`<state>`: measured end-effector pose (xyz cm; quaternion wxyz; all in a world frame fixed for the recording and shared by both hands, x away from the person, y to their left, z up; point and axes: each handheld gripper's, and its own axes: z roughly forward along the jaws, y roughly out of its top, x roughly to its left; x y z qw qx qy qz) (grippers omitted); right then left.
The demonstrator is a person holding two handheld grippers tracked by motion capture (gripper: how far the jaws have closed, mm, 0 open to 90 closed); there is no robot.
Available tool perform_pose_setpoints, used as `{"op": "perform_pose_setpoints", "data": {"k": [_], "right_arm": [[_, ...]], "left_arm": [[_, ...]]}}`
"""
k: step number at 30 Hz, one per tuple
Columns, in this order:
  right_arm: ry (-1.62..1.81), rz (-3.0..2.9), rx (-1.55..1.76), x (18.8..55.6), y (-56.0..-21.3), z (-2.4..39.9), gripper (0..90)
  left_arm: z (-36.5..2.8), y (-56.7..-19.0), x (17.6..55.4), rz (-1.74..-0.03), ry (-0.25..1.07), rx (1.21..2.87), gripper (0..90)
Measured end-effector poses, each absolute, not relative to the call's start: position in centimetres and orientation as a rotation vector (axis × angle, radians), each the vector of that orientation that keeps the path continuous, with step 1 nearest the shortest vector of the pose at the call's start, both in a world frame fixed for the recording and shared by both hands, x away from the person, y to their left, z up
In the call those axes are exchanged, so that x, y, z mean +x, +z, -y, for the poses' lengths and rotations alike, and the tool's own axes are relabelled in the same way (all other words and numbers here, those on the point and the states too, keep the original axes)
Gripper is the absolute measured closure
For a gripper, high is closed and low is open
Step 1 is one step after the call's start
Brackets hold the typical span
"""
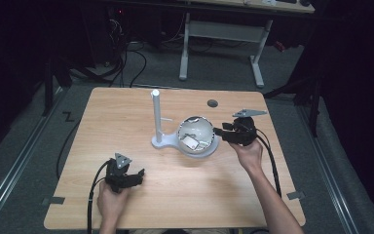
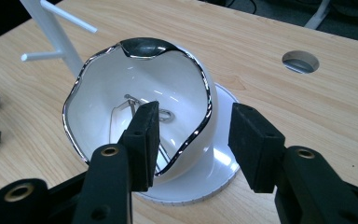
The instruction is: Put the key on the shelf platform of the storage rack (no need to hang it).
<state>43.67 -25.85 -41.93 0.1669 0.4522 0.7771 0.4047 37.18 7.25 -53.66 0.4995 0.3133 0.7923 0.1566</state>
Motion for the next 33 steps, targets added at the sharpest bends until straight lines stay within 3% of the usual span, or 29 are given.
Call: {"op": "perform_pose_setpoints", "data": {"k": [33], "right_arm": [[1.165,-2.115,1.326,40.3,-40.5,30.8,55.8]], "left_arm": [[-7.3,-53.7,37.2,-1.913,0.382,0.766,19.9]]}}
